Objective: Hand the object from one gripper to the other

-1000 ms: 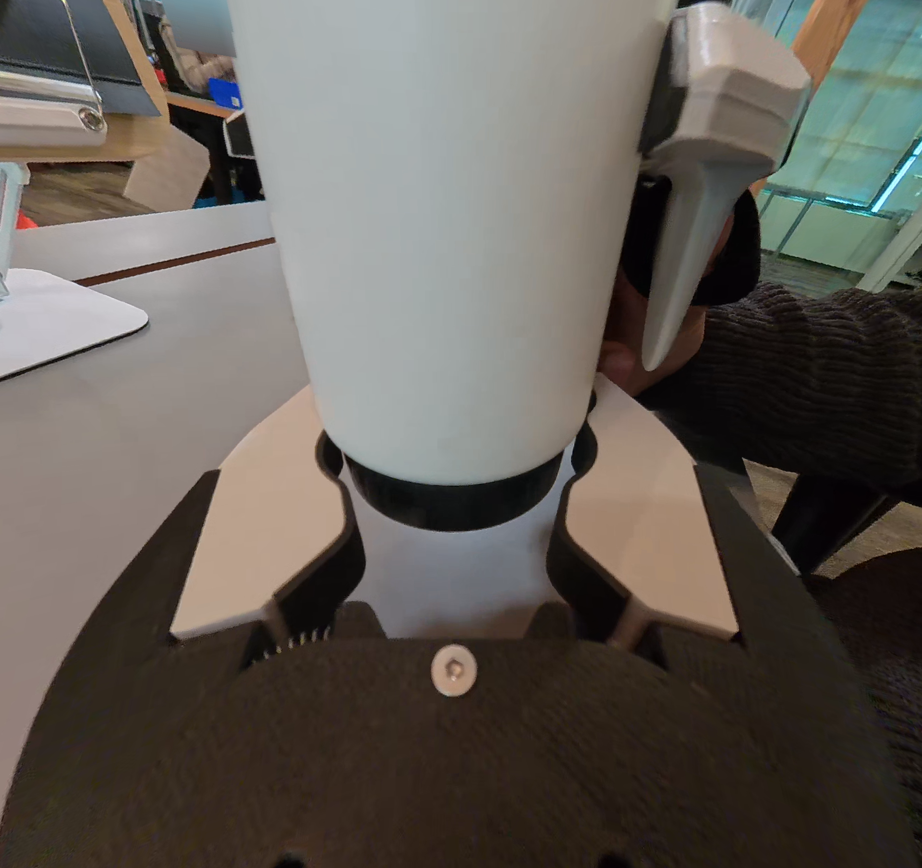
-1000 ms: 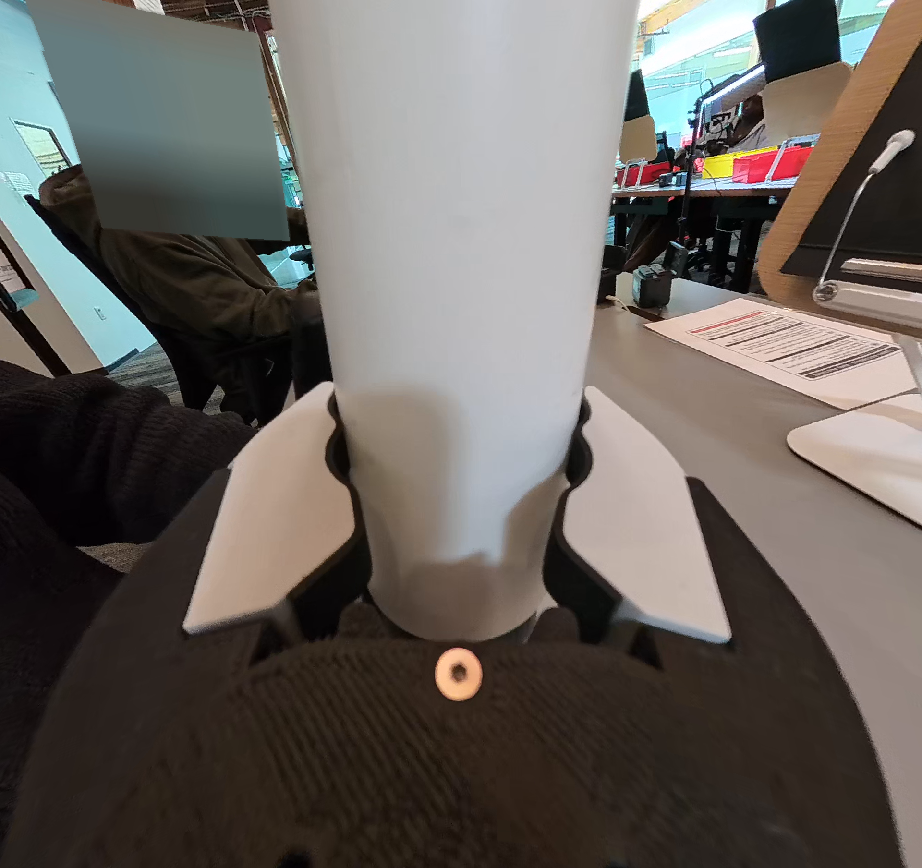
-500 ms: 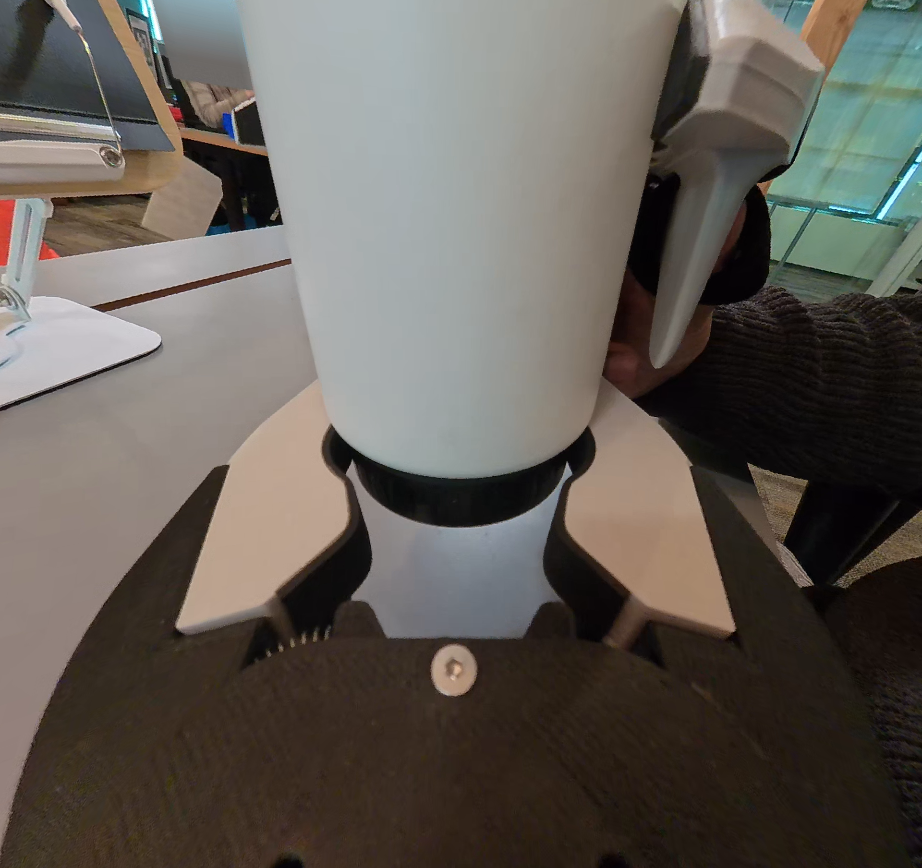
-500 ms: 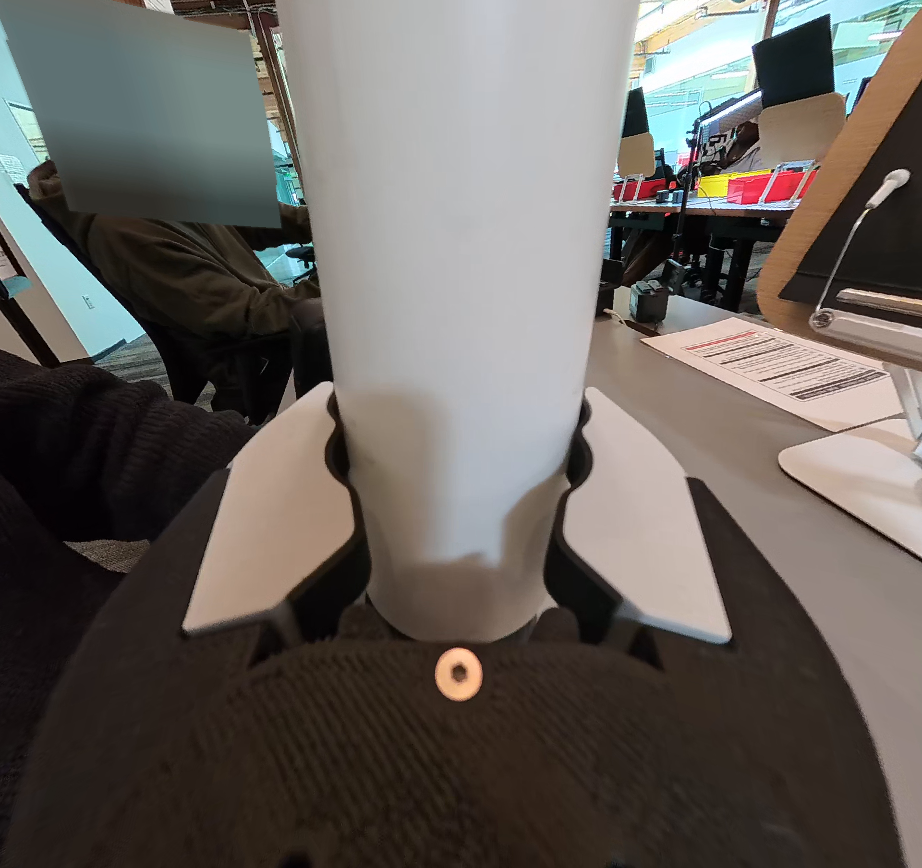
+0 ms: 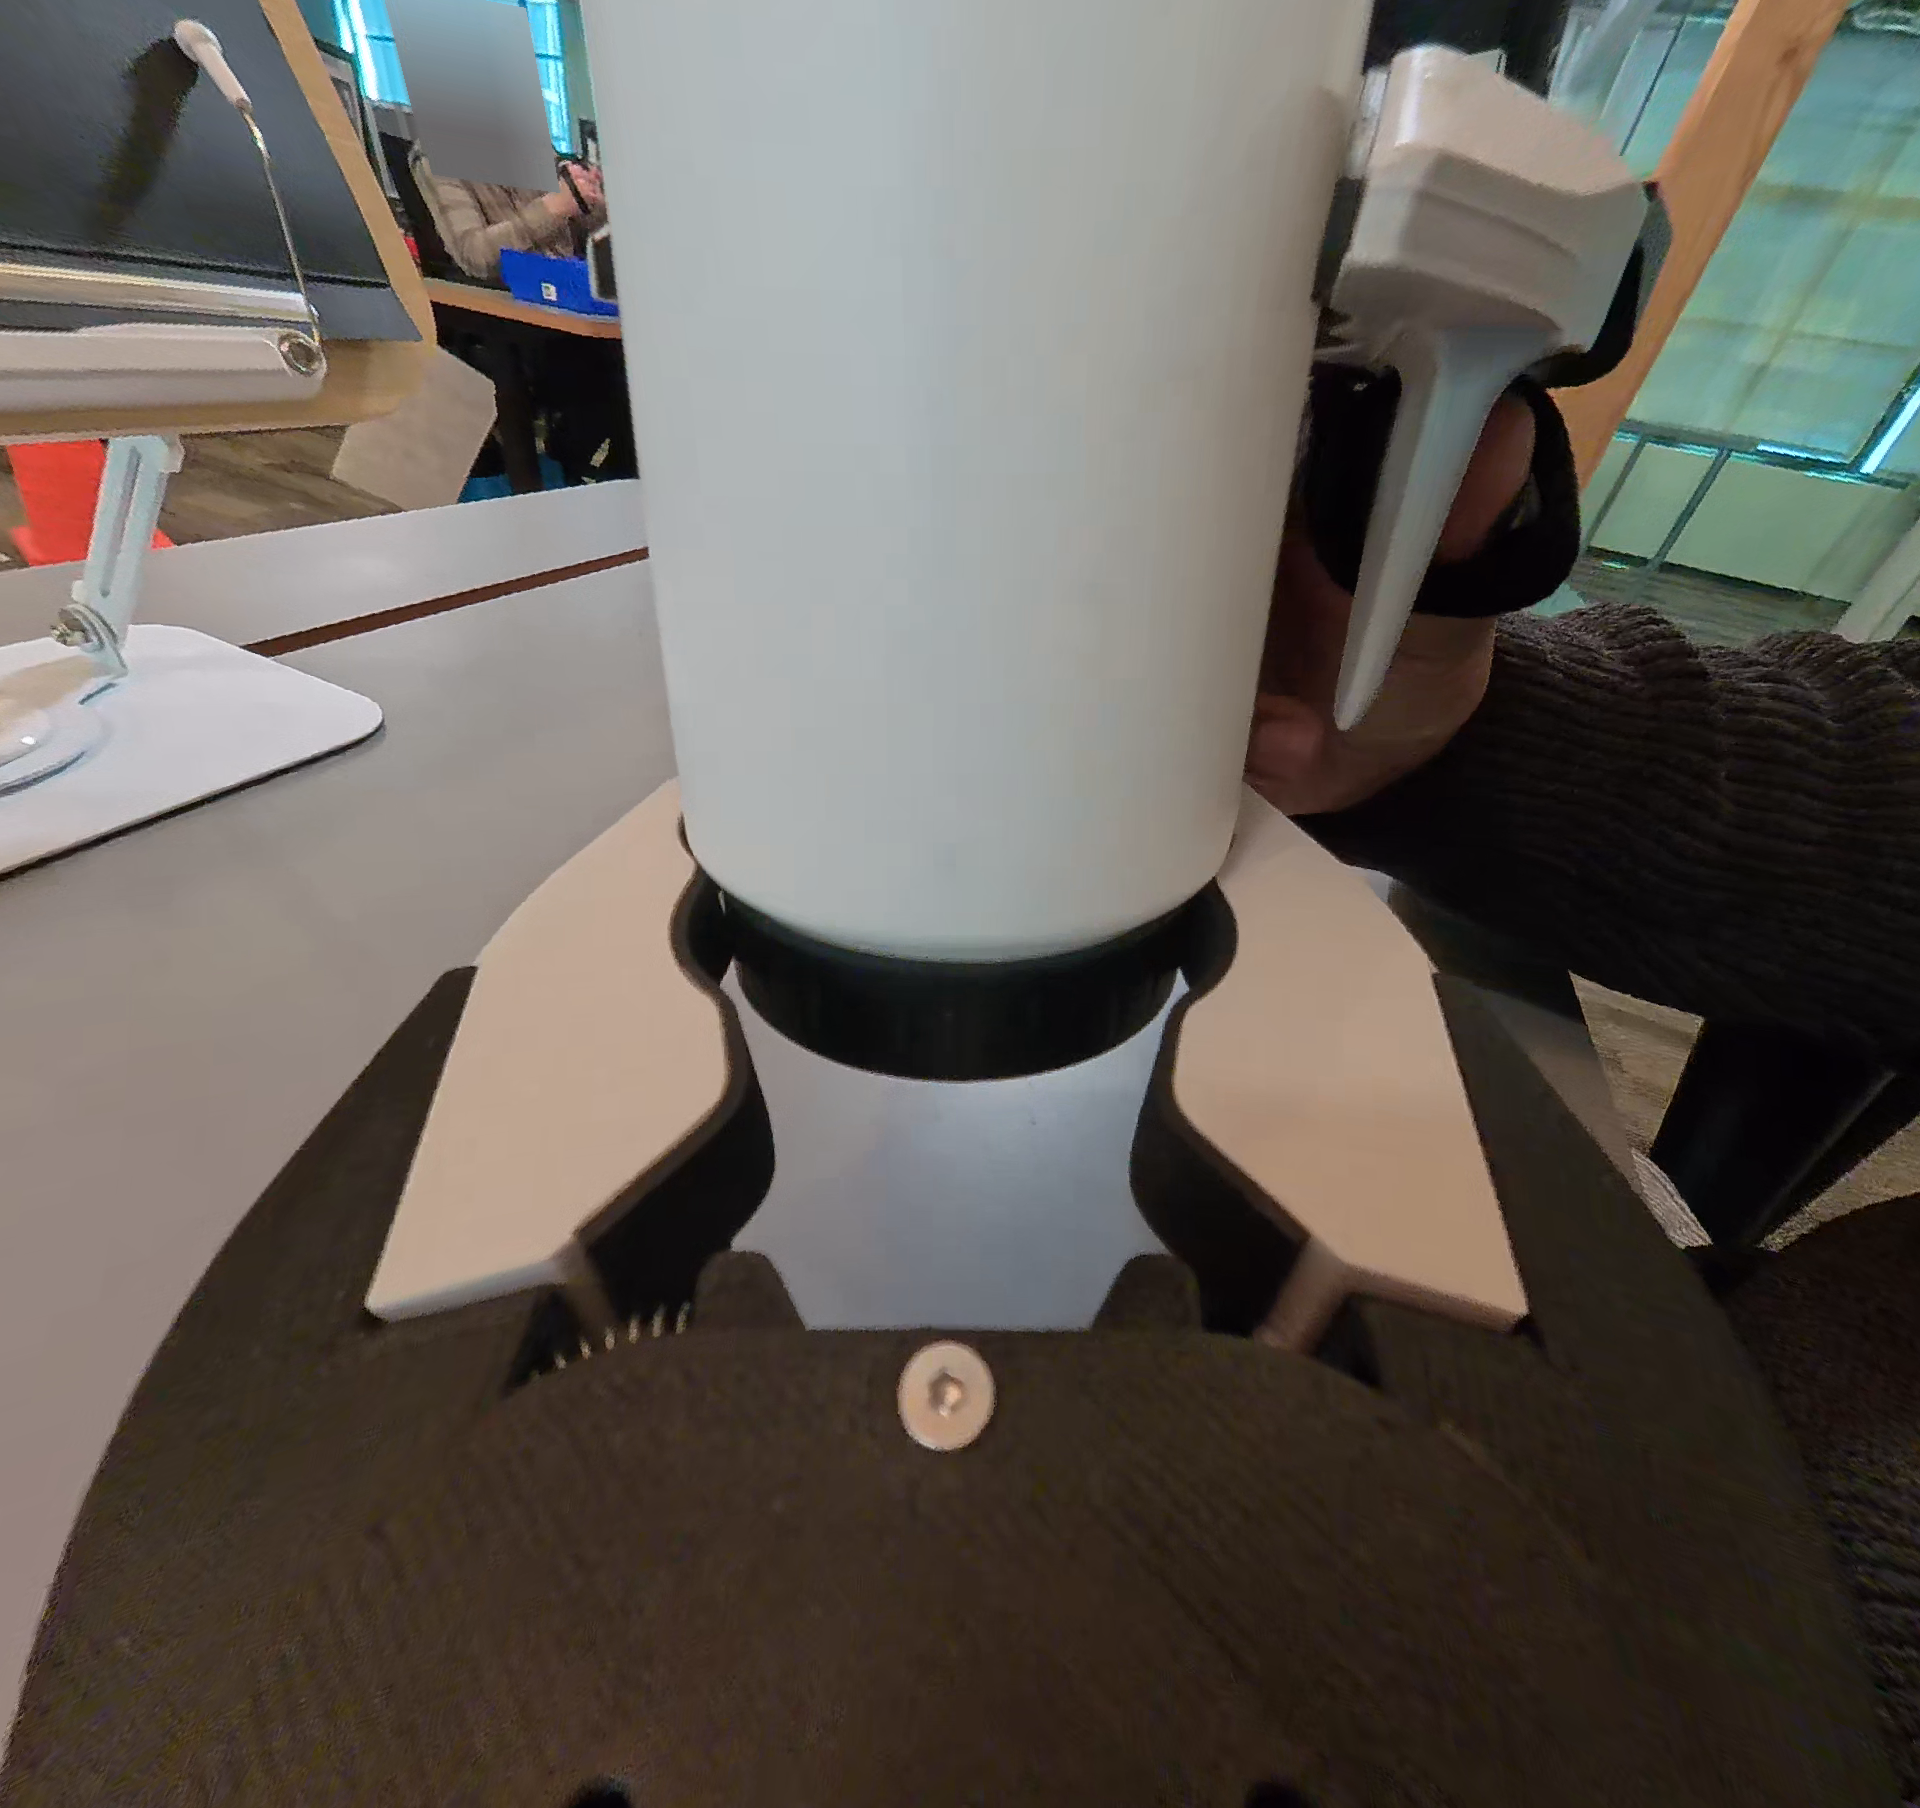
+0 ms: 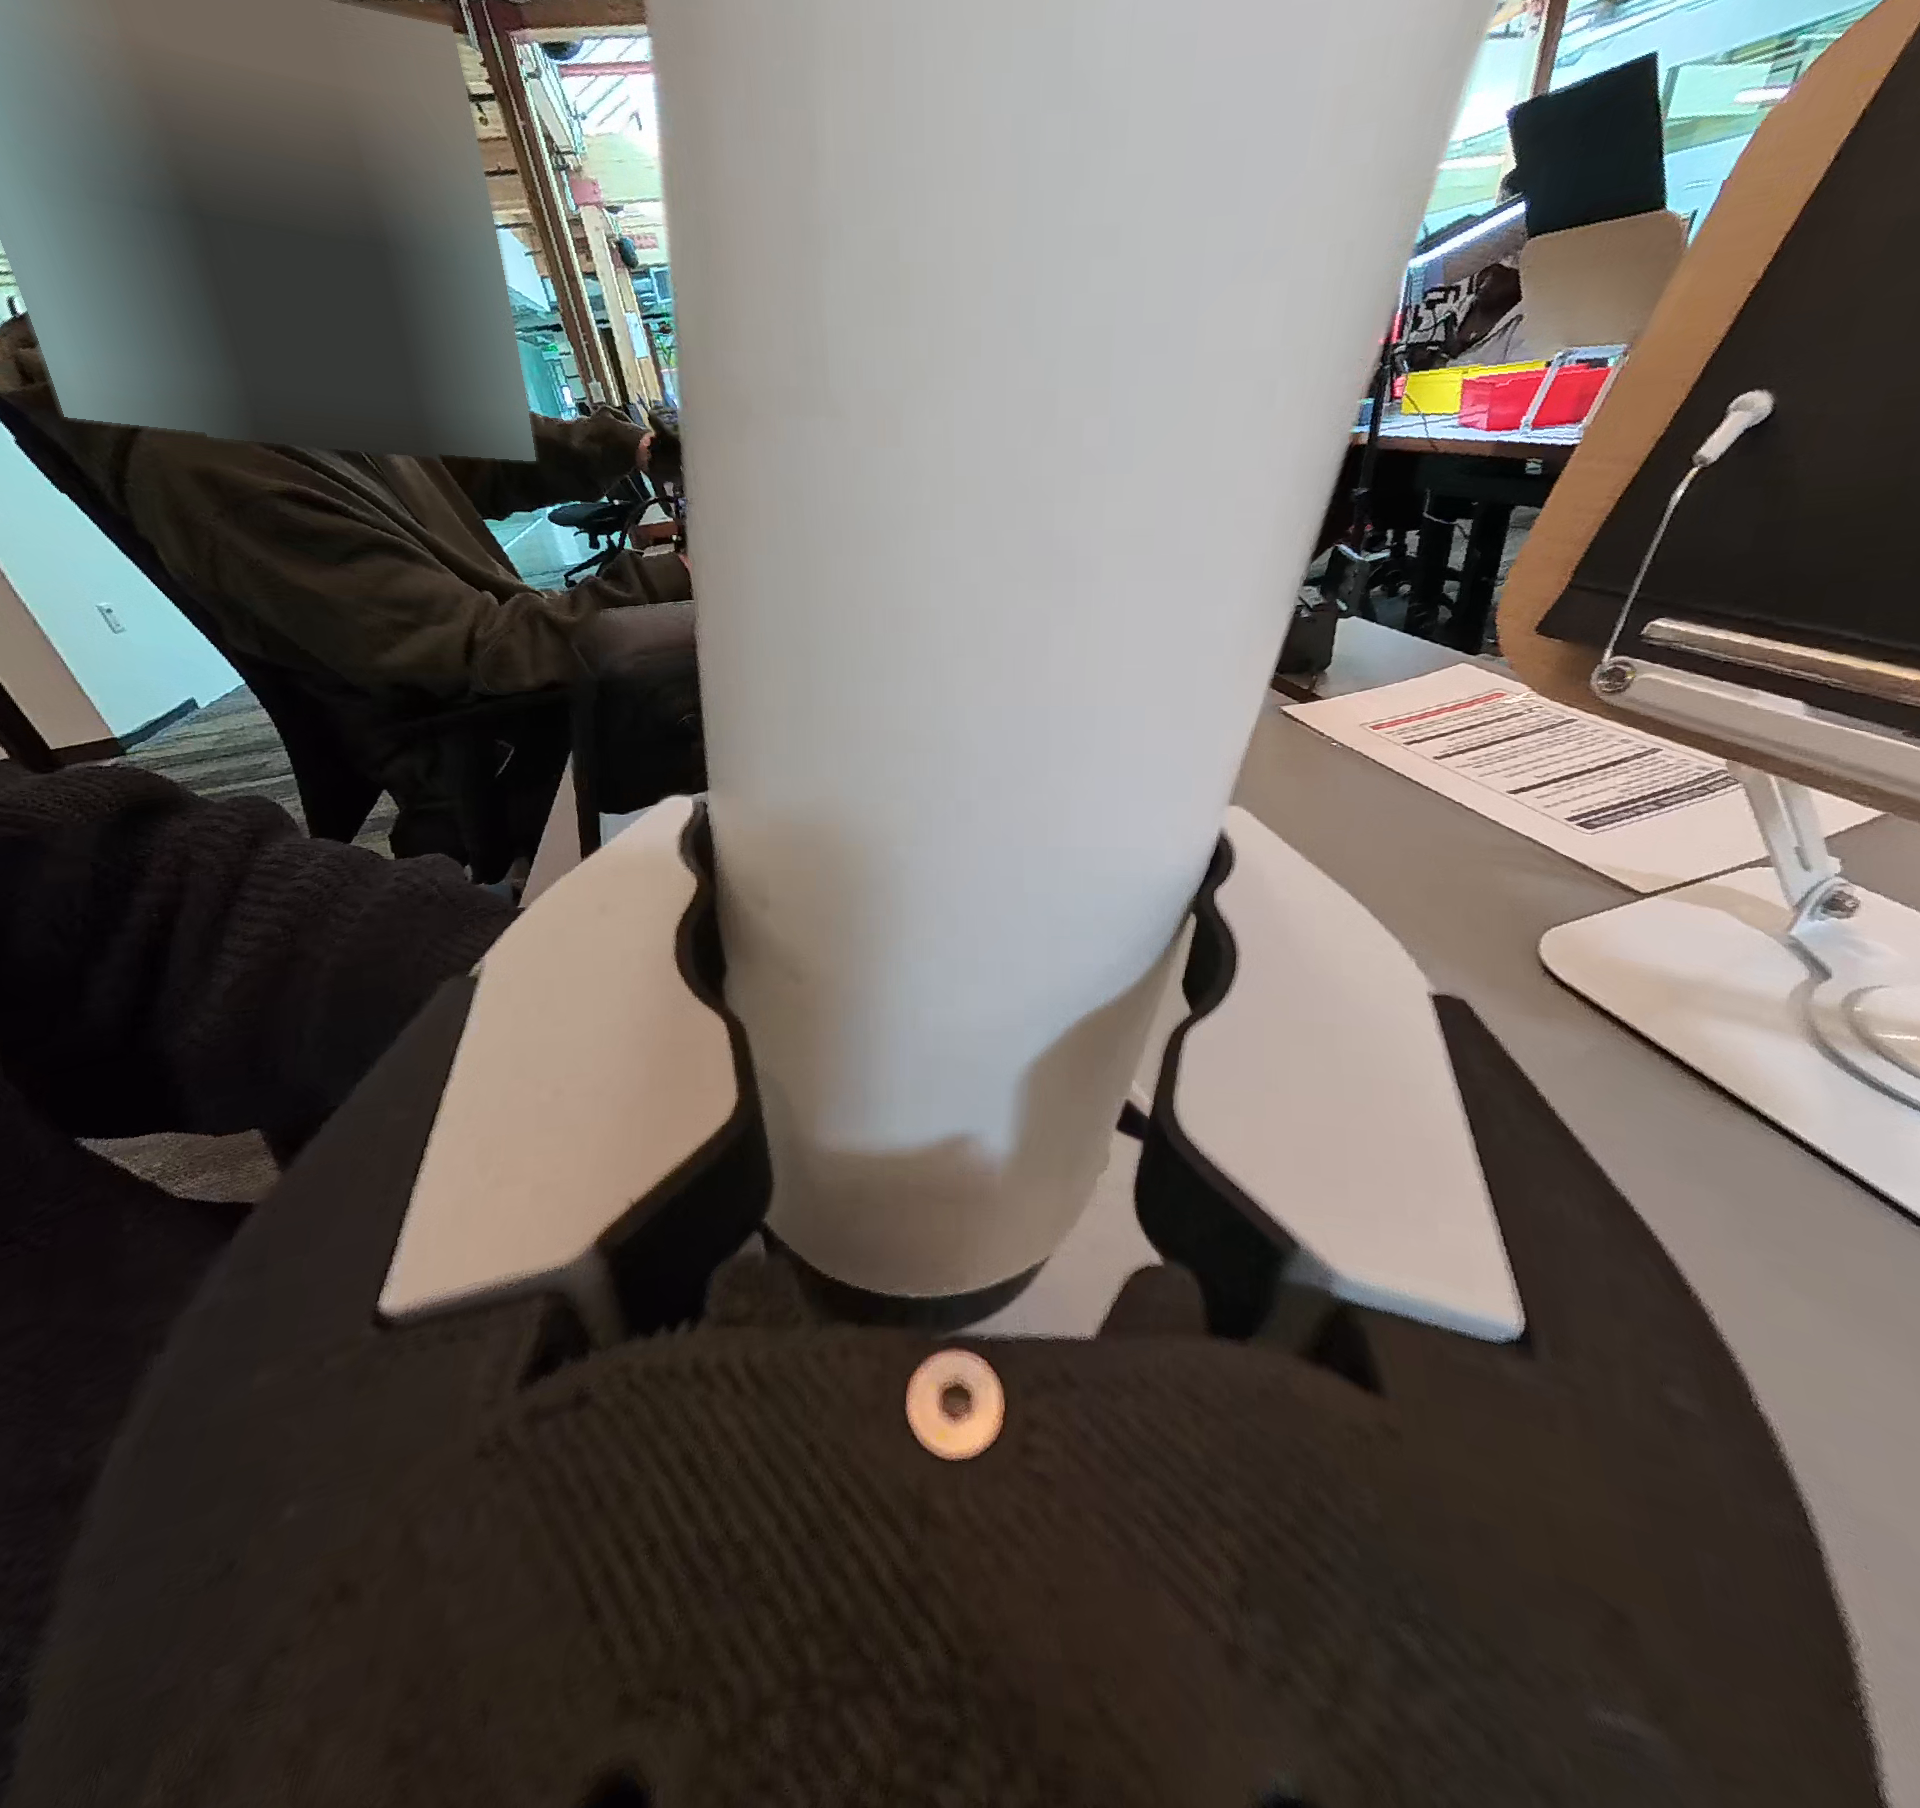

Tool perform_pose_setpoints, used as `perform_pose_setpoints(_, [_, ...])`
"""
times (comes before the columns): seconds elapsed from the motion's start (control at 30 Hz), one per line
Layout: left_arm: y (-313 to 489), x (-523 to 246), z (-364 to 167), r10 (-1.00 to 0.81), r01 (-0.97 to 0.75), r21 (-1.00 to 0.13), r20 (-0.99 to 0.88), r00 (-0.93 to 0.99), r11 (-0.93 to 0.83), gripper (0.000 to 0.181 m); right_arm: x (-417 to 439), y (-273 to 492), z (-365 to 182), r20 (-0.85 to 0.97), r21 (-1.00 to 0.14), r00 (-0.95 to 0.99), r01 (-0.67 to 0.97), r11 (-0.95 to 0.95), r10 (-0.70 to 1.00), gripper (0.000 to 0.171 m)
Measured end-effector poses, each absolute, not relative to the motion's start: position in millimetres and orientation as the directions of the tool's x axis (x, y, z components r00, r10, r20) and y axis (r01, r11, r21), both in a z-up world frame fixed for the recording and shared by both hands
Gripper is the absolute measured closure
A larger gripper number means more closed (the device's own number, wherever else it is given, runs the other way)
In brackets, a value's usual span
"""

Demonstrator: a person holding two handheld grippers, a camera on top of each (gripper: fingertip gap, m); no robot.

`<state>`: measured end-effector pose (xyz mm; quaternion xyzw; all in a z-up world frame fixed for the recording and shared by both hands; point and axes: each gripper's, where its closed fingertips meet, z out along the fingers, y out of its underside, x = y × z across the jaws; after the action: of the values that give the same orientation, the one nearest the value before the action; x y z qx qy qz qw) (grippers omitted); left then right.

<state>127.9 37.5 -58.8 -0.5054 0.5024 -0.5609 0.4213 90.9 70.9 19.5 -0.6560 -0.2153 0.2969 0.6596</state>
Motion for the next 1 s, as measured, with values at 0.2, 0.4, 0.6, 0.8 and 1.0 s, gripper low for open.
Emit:
perform_pose_setpoints(0.2, [38.6, 126.9, -53.8, -0.981, -0.02, -0.989, 0.146, -0.128, -0.145, 0.093, 90.9, 69.9, 24.4, -0.089, -0.995, 0.739, -0.102, -0.019, 0.668, 0.082])
perform_pose_setpoints(0.4, [30.5, 129.2, -65.3, -0.974, -0.091, -0.986, 0.155, -0.163, -0.142, 0.095, 79.6, 68.6, 17.2, -0.035, -0.999, 0.735, -0.012, -0.039, 0.677, 0.084])
perform_pose_setpoints(0.6, [24.6, 129.7, -62.0, -0.968, -0.082, -0.985, 0.165, -0.189, -0.152, 0.071, 74.2, 67.0, 13.3, -0.038, -0.999, 0.72, -0.006, -0.048, 0.693, 0.084])
perform_pose_setpoints(0.8, [26.6, 126.5, -58.6, -0.969, -0.053, -0.988, 0.155, -0.193, -0.148, 0.079, 69.9, 66.1, 8.2, -0.049, -0.998, 0.701, -0.014, -0.054, 0.711, 0.084])
perform_pose_setpoints(1.0, [29.2, 125.7, -55.2, -0.974, -0.042, -0.991, 0.132, -0.186, -0.126, 0.08, 71.4, 64.6, 12.1, -0.031, -0.999, 0.701, -0.009, -0.035, 0.712, 0.084])
